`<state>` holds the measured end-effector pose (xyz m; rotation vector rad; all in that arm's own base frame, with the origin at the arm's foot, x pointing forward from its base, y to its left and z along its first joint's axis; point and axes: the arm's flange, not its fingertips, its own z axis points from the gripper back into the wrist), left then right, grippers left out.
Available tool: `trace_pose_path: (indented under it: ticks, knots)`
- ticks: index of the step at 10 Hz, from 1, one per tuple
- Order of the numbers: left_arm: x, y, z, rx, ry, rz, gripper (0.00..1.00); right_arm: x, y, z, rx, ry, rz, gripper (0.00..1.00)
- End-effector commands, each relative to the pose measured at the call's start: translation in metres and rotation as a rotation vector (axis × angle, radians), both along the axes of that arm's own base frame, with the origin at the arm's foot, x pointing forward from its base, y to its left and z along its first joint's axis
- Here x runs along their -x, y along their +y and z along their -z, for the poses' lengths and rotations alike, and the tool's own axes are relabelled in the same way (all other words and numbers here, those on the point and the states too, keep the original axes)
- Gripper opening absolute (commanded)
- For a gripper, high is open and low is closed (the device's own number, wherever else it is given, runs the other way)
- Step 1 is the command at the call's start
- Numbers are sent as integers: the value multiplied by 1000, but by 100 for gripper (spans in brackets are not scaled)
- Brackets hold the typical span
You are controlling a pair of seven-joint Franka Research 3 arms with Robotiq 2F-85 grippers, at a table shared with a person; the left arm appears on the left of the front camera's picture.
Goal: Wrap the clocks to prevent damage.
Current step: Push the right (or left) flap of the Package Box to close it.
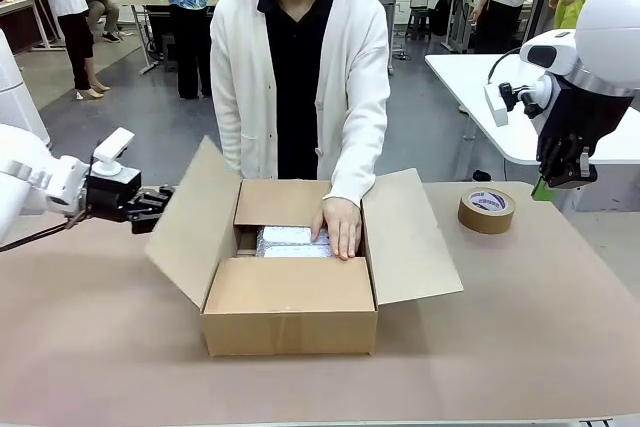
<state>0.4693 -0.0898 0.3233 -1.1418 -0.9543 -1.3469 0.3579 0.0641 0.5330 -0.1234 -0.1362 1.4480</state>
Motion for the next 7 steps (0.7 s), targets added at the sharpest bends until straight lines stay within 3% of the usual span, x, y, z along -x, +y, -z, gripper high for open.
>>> trace_pose_path:
  ticks: [1, 7]
  knots:
    - [-9, -30, 4, -10, -2, -2, 5, -2, 0, 0, 6, 8, -3, 4]
    - [-14, -63, 44, -141, 61, 46, 5, -2, 0, 0, 6, 8, -3, 4]
